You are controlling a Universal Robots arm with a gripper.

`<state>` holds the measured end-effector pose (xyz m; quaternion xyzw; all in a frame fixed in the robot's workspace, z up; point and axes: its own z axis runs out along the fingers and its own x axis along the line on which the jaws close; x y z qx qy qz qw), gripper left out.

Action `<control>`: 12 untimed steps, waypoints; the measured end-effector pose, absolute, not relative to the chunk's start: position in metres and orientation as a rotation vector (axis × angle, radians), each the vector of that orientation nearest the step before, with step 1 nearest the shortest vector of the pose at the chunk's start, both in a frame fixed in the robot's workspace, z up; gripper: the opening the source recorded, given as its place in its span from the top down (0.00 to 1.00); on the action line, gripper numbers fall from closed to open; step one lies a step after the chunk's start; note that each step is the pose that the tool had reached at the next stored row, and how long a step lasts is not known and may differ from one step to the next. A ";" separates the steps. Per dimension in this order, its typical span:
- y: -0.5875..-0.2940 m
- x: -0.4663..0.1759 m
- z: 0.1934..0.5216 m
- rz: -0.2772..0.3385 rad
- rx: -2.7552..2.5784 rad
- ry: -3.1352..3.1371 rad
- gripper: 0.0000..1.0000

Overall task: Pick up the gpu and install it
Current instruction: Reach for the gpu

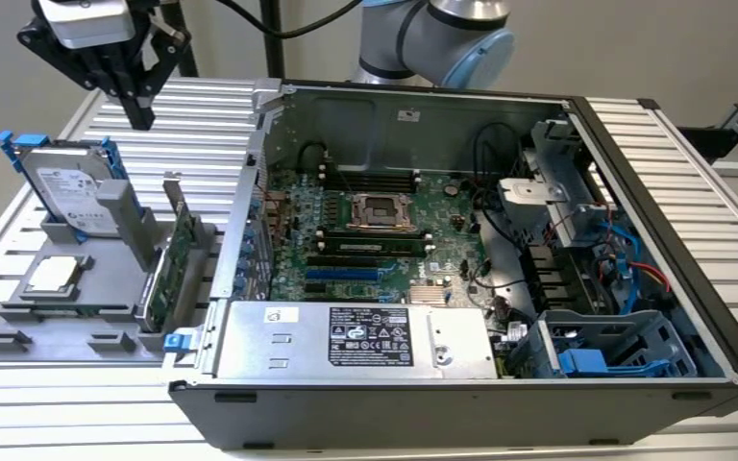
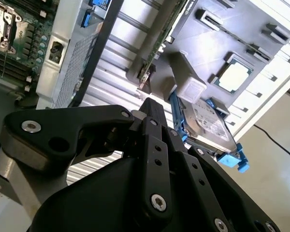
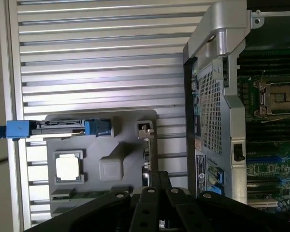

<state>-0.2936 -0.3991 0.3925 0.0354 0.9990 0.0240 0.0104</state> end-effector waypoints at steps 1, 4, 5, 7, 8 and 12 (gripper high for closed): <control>-0.400 -0.294 0.392 0.075 0.110 3.118 1.00; -0.401 -0.293 0.392 0.075 0.110 3.118 1.00; -0.402 -0.293 0.392 0.075 0.110 3.118 1.00; -0.403 -0.293 0.392 0.075 0.110 3.118 1.00; -0.404 -0.293 0.392 0.075 0.110 3.118 1.00; -0.407 -0.293 0.392 0.075 0.110 3.118 1.00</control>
